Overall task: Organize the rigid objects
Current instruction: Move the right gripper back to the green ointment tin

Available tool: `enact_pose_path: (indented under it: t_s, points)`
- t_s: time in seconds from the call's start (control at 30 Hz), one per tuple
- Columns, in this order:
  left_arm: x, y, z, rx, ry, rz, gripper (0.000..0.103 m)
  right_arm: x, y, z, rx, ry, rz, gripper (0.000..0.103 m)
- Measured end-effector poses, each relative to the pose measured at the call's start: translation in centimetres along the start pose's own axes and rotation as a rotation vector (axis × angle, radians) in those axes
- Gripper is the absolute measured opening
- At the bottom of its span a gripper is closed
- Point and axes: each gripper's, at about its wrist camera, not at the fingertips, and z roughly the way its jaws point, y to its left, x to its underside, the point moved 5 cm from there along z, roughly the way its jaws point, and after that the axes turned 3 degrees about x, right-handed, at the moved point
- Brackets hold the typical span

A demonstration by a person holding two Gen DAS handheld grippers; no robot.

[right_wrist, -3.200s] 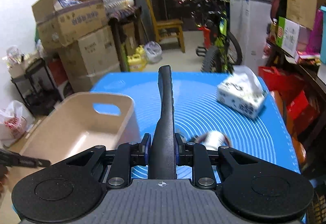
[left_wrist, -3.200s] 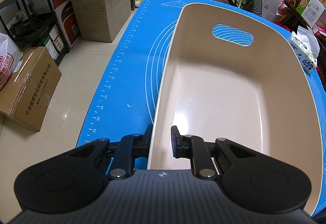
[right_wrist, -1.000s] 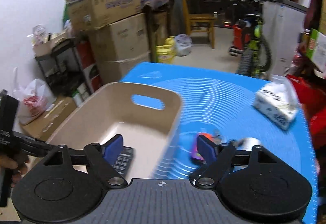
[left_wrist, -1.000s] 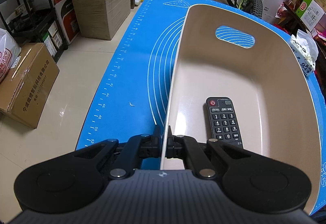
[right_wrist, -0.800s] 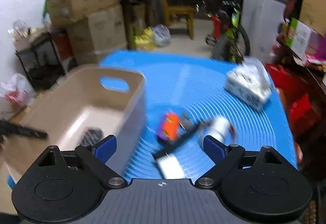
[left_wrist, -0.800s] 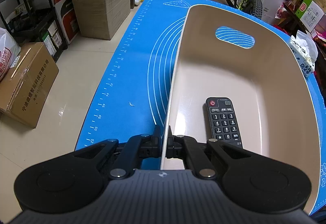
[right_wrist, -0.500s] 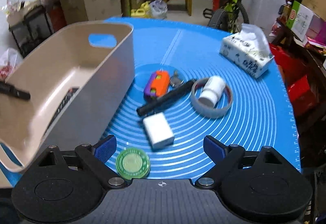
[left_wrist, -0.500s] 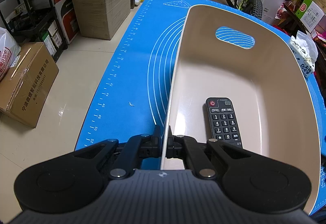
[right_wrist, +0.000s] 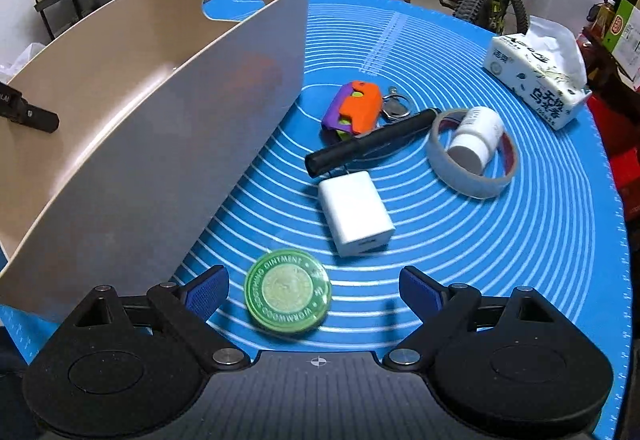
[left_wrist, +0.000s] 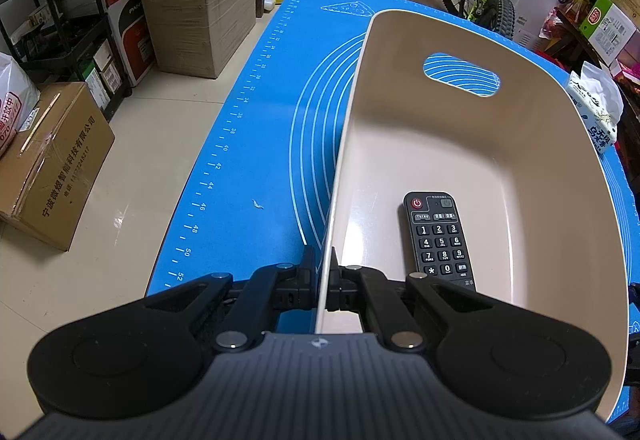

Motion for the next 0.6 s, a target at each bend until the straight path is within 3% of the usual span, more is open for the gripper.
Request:
enact_pose_path:
  t_s: [0.4,0.53,0.6]
  points:
    - [0.0,0.0,0.0,0.0,0.0,0.0,0.005,0.4,0.4,1.7,-0.011,0.017,0.011,0.087]
    - [0.0,0.0,0.0,0.001,0.0,-0.001,0.005,0.4,0.8,1.7,-0.011,0.001,-0.016,0.08]
    - [0.0,0.0,0.0,0.0,0.0,0.0,0.005,0.3,0.7,1.6,-0.014,-0.006,-0.019,0.071]
